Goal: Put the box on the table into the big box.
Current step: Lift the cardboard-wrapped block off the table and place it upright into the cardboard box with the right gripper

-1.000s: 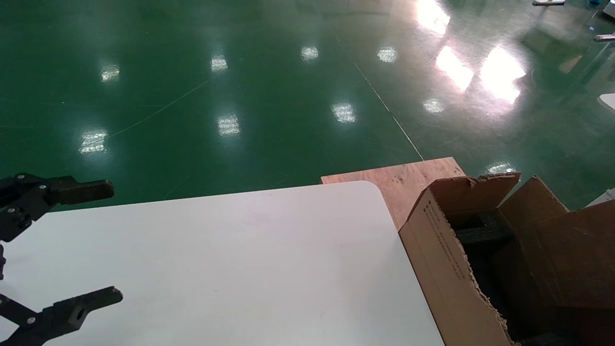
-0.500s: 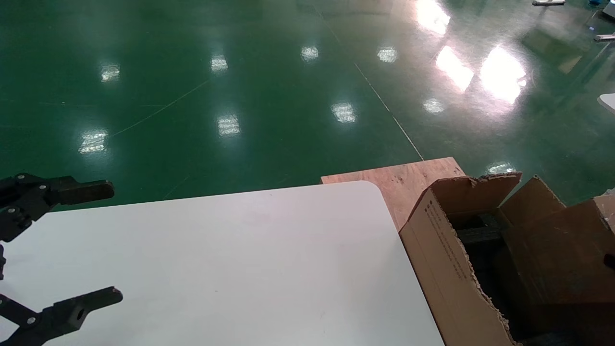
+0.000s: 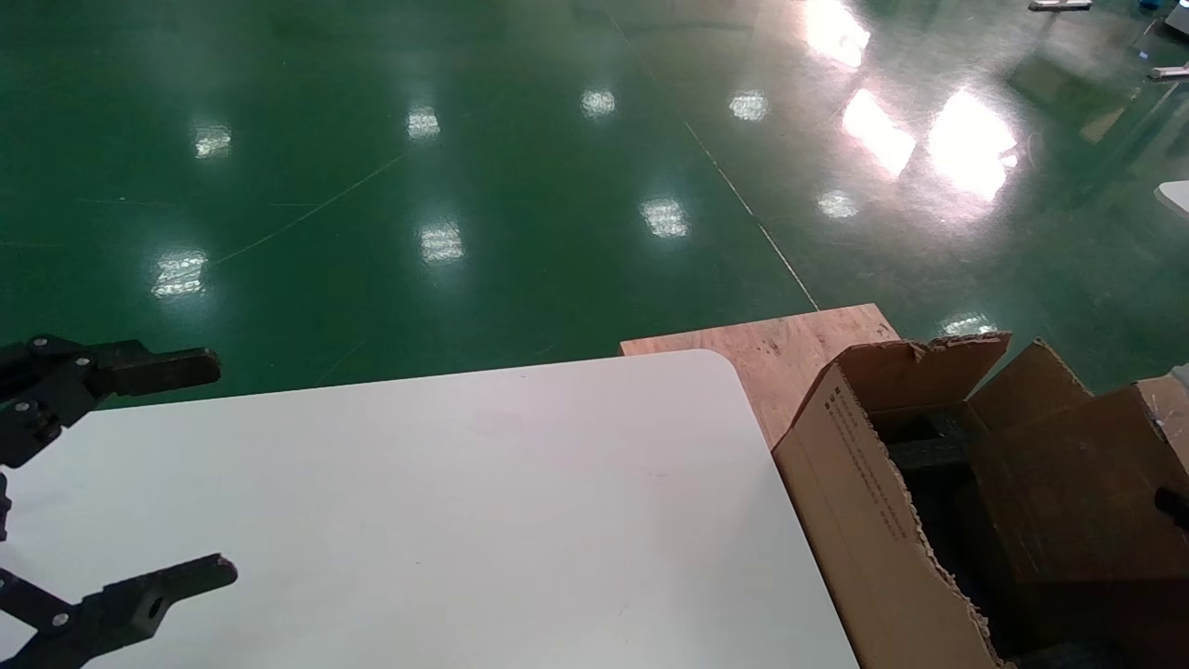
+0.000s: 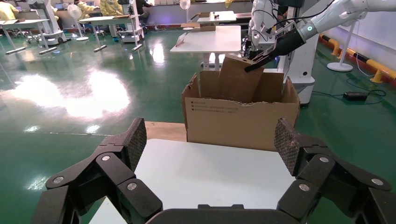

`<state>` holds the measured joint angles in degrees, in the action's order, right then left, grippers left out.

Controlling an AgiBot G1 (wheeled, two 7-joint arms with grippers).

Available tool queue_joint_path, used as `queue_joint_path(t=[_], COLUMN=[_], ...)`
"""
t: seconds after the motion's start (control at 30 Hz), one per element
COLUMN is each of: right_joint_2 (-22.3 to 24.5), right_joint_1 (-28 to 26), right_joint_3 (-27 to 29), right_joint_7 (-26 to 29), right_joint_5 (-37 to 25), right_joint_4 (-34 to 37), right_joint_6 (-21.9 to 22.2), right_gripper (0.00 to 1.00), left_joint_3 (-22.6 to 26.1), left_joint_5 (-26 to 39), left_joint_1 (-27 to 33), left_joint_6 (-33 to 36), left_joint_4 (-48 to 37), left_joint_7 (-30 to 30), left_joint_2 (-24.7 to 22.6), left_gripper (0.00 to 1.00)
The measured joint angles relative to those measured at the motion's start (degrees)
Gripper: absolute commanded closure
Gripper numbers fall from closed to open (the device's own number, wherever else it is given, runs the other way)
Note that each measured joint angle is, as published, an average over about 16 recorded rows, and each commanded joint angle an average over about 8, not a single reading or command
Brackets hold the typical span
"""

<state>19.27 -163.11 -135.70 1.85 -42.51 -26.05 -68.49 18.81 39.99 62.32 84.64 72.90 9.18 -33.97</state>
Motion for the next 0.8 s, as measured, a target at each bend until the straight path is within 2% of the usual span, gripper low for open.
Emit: queue_joint_path(t=[0.43, 0.8], right_joint_2=[-1.7, -2.3], right_joint_1=[1.4, 5.8], right_joint_3=[-1.1, 1.5], right_joint_7=[1.3, 2.6], right_joint_5=[2.2, 2.7], right_joint_4=[-0.4, -1.4], right_joint_6=[-1.5, -1.4], right_gripper=[1.00, 1.00], left_joint_3=[0.0, 0.0], left_joint_5=[0.0, 0.0], left_joint_1=[0.0, 0.0], left_joint_6=[0.0, 0.0], left_joint_4=[0.0, 0.0], left_joint_7=[0.0, 0.0], left_joint_2=[0.0, 0.0], left_gripper=[0.00, 0.00])
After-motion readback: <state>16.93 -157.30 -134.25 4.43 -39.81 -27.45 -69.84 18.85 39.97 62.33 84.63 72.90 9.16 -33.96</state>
